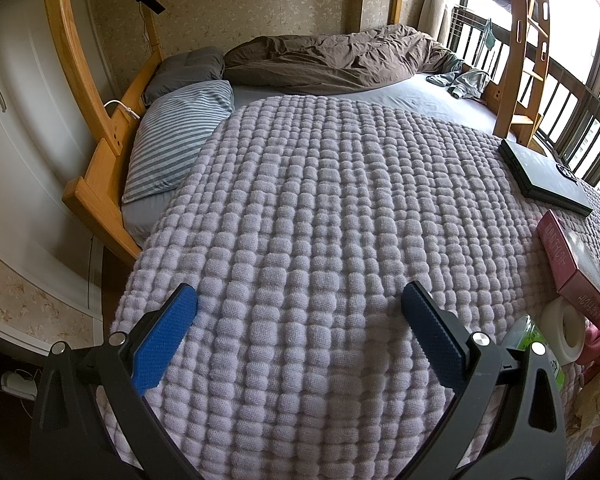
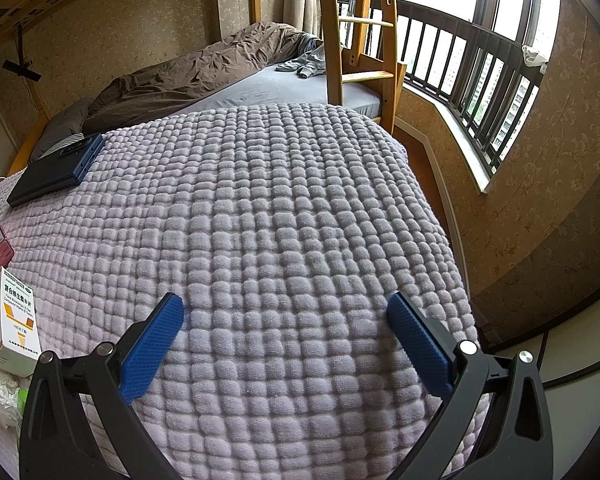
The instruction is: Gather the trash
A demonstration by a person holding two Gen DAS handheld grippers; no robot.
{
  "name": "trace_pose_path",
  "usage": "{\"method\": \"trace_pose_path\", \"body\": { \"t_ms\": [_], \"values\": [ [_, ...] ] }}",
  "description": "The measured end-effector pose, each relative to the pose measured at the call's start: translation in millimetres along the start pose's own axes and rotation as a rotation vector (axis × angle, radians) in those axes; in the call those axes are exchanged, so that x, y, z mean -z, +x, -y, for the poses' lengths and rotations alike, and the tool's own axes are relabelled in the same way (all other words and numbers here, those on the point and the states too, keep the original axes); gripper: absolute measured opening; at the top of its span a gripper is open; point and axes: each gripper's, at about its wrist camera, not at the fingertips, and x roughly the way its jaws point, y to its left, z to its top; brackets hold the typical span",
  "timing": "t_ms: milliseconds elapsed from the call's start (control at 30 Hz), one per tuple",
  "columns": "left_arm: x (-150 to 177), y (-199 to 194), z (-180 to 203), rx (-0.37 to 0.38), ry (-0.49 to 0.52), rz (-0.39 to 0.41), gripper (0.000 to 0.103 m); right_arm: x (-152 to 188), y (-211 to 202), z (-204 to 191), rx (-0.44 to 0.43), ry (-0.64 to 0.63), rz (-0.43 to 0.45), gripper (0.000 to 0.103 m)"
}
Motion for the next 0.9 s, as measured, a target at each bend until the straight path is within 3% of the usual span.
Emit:
{"method": "trace_pose_path", "body": {
  "t_ms": [300,367,433,500,667,767,900],
  "values": [
    [0.5,-1.8,-1.5,0.008,0.002,-0.015,0.102,0.8,-1.6,-0.1,-0.003,-0.012,-0.012,0.099],
    [3.6,-11.2,-4.9,0.022,-0.034,0.0,0.102,4.3,-10.6,-4.1,0.008,-0.002,-0.016,0.099],
    [6.1,-29.5,-9.2,0.056,-0.041,0.032,0.102,16.4,-38.5,-22.9,-0.02,-0.032,0.044,0.099],
    [6.9,-44.4,-0.3,0.071,0.0,0.06,0.102,23.8,-66.6,-41.7,-0.047,-0.098,0.119,0.099],
    [-0.1,-83.3,54.8,0.192,0.183,0.131,0.102,49.3,-141.8,-138.1,-0.266,-0.369,0.253,0.099],
    [-5.3,-86.1,93.8,0.307,0.28,0.112,0.102,57.8,-149.5,-189.3,-0.356,-0.453,0.247,0.099],
    [-1.8,-75.6,141.0,0.33,0.43,0.089,0.102,52.8,-137.5,-227.4,-0.395,-0.454,0.203,0.099]
  ]
}}
